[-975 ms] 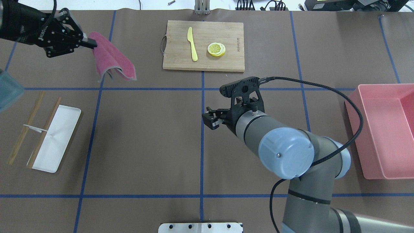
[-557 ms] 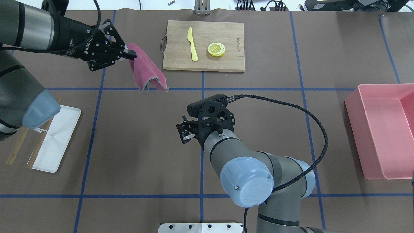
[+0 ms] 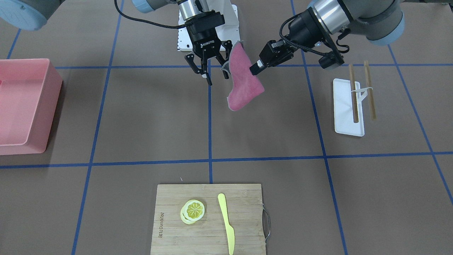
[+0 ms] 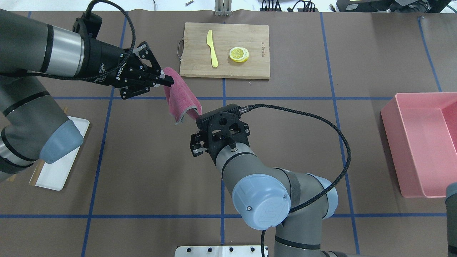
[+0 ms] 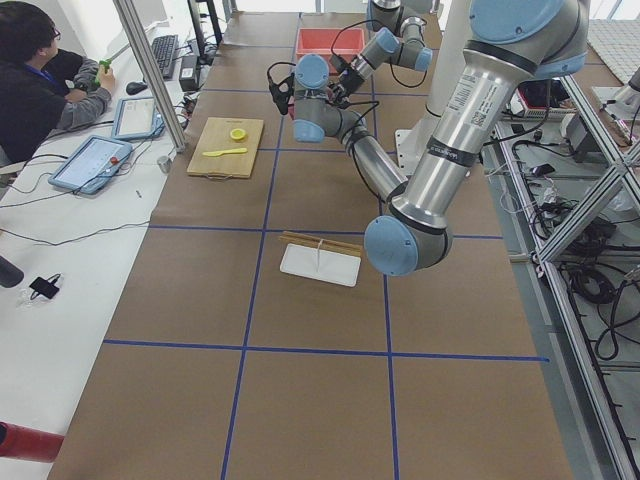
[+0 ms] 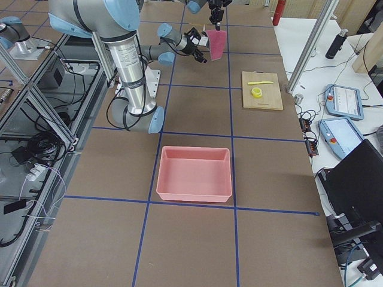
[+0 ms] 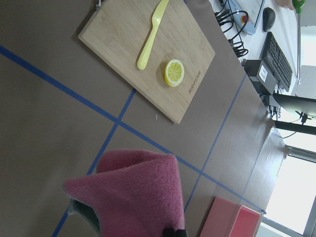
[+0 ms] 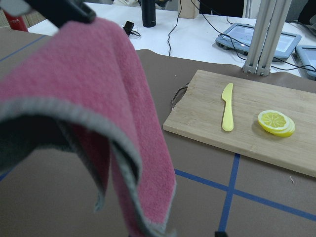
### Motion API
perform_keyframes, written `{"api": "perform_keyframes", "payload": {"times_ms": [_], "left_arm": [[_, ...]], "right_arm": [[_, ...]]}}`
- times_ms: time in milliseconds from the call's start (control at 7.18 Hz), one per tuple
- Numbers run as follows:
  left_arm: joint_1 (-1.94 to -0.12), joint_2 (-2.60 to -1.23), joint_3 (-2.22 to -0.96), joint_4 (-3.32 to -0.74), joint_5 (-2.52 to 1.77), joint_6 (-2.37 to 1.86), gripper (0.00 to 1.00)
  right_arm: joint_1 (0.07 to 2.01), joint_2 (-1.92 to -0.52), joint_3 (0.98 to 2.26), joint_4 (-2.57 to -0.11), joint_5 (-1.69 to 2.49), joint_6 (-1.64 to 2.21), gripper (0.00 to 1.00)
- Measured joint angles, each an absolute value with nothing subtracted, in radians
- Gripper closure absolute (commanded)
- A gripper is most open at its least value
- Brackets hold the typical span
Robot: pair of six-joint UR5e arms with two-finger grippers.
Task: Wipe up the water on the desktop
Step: 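Lift the pink cloth toward the table center while the right gripper approaches it, then grasp the pink cloth with the right gripper and release the left gripper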
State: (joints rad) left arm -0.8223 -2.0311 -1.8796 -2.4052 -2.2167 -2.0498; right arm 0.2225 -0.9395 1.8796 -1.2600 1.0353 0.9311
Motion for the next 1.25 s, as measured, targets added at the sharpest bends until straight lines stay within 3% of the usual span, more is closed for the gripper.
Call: {"api": "perform_keyframes", "payload": {"times_ms": [139,697,975,1115,1254], "left_arm": [[-0.799,-2.035,-1.882,-2.405,-2.201,-2.054,1.00],[-0.735,-2.047,-1.878,-2.404,-2.116,-2.085,1.00],[-0.727,-2.043,-1.870,-2.403,-2.101,-2.085,1.00],[-0.726,-2.041,-1.868,-2.399,-2.099,-2.083,1.00],[-0.725,-2.041,-1.868,-2.393,-2.098,-2.082,1.00]], "right_arm": [[0.222,-0.933,1.878,-1.260,1.033,0.930,0.33],[0.219,-0.929,1.881,-1.259,1.032,0.929,0.25],[0.209,-0.928,1.885,-1.259,1.031,0.929,0.64],[0.207,-0.927,1.887,-1.258,1.031,0.930,0.96],[0.207,-0.927,1.888,-1.258,1.029,0.932,1.00]]}}
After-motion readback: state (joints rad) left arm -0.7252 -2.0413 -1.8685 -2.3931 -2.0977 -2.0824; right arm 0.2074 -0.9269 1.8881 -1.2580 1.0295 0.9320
